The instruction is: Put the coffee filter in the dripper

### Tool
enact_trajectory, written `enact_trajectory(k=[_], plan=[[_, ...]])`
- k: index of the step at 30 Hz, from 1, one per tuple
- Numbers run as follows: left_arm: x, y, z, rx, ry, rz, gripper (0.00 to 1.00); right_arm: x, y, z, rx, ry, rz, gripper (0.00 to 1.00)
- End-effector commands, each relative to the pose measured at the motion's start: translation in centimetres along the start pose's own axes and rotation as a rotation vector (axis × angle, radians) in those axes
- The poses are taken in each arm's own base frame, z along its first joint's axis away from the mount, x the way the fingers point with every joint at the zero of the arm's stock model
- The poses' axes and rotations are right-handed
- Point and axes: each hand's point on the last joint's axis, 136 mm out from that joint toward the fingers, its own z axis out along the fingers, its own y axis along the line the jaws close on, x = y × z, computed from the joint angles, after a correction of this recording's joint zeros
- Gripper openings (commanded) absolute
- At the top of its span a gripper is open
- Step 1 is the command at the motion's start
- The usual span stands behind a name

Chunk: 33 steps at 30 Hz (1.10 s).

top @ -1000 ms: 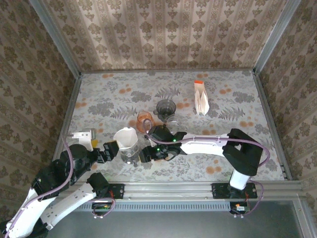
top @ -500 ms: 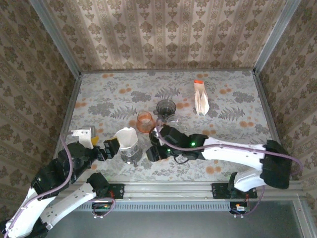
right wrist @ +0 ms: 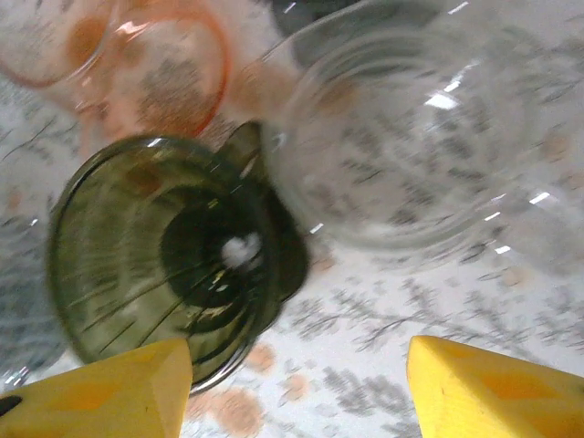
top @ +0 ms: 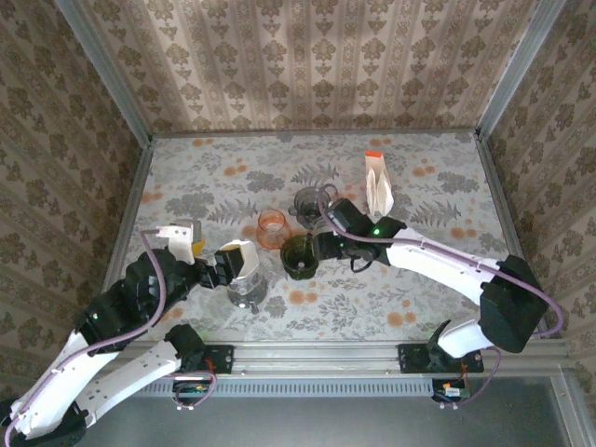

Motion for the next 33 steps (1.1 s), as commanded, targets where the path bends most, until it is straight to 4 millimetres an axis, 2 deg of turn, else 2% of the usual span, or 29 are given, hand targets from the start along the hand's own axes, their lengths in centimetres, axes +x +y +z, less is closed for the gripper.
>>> enact_trajectory(k=[1,5,8,12,15,21,26,29,31,33], plan=[[-0.4,-0.3,-0.1,0.016,-0.022,0.016,1.00,-3.1,-1.6,-0.6,0.066,-0.079,-0.039,0.66],[-0.2,-0.1,-0.1,0.011,-0.017,0.018,1.00,-4.0,-3.4,-0.7,0.065,-0.112,-0.013,0.63],[0.0,0.1,0.0,0.002,-0.016,0.022,1.00,-3.9,-4.9,0.0,0.019,-0.090,0.023,0.58],[0.3,0.2,0.3,-0.004,-0.011,0.022,1.00,-3.7,-4.7,1.9,-0.169,-0.060,0.074,0.66],[0.4,0.3,0.4,-0.005,-0.007,0.018,1.00,-3.6,-5.2,3.2,-0.221,-0.054,0.112,0.66],[0.5,0.4,0.4,-0.008,-0.006,0.007,1.00,-2.4,-4.7,4.7,-0.288,-0.012,0.117,0.64],[0.4,0.4,0.5,-0.009,-0.011,0.003,1.00,-1.4,-4.9,4.2,-0.297,-0.027,0.140,0.54],[0.3,0.3,0.6,-0.008,-0.013,0.002,1.00,-0.8,-5.3,3.6,-0.272,-0.036,0.136,0.53],[0.3,0.2,0.7,-0.008,-0.010,0.004,1.00,-0.4,-5.6,3.2,-0.250,-0.042,0.132,0.57],[0.2,0.1,0.9,-0.007,-0.009,0.004,1.00,-0.1,-5.8,3.0,-0.237,-0.051,0.133,0.66]])
